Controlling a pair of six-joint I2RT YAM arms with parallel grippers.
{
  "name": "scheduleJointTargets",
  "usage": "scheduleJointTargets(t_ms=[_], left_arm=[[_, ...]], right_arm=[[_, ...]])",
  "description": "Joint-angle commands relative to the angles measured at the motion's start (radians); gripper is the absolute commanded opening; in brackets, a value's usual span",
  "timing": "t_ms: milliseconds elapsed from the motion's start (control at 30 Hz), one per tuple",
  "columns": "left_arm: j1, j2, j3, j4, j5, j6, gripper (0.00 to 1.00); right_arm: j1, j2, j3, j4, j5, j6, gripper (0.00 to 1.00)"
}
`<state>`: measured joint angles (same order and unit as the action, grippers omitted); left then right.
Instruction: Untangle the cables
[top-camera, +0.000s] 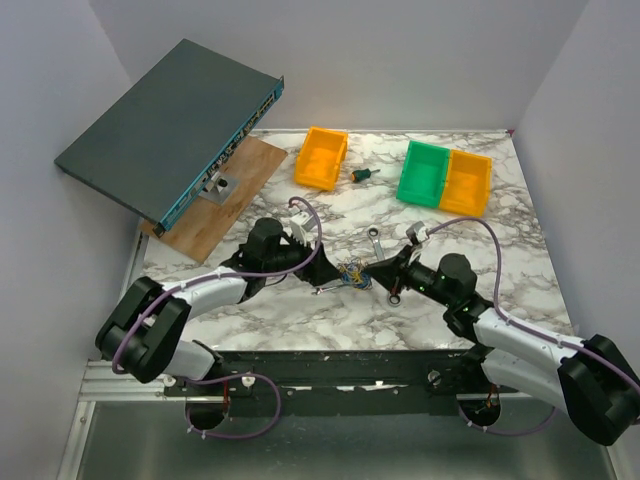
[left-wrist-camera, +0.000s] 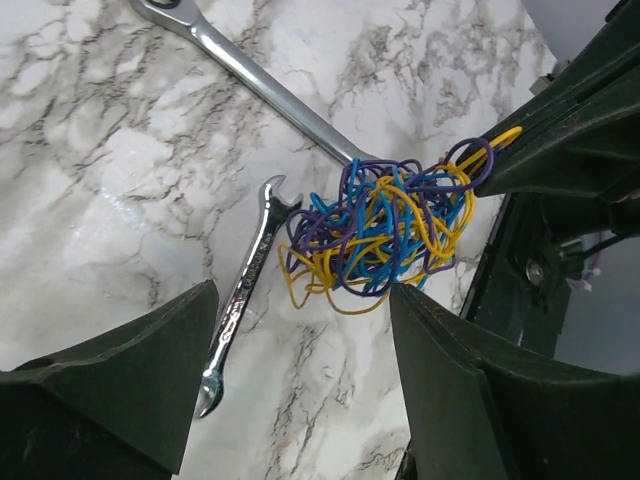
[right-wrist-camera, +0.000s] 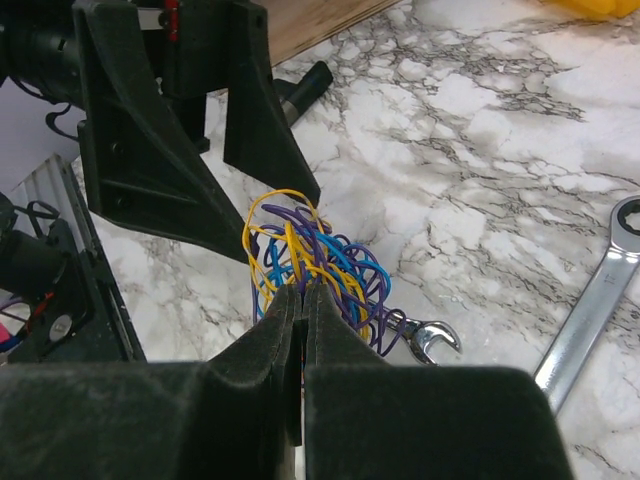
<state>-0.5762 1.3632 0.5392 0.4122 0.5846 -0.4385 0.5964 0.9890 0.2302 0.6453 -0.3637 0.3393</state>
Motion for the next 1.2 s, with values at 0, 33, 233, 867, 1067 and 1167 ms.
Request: scheduleJointTargets(t_ms=[0,33,233,867,1067,1167], left_arm=[[-0.012,0.065,0.043,0.042,0.148,-0.012,0.73],[-0.020,0.069,0.046,0.042,0.150,-0.006,0.74],[-0.054,0.082,0.057,0.068,0.169,0.008,0.75],[0.072,-0.279,-0.161,0.039,-0.271,-0.043,0.00],[0.083,-0.462,-0.264,0.046,-0.453,-0.072,0.00],[0.085,-0.500,-0.283,0.045,-0.448,-0.059,0.00]], right_arm=[[0.006,0.002,-0.012,0.062,-0.070,0.009,0.01],[0.006,0.003,-0.012,0.067,-0.081,0.015,0.01],[0.006,-0.043,-0.029,0.092,-0.132,0.058,0.01],[0.006,-0.513,-0.092,-0.387,1.041,0.201,0.01],[0.006,-0.759,-0.164,-0.449,1.187,0.236,0.01],[0.006,-0.776,-0.166,-0.449,1.148,0.220,0.01]])
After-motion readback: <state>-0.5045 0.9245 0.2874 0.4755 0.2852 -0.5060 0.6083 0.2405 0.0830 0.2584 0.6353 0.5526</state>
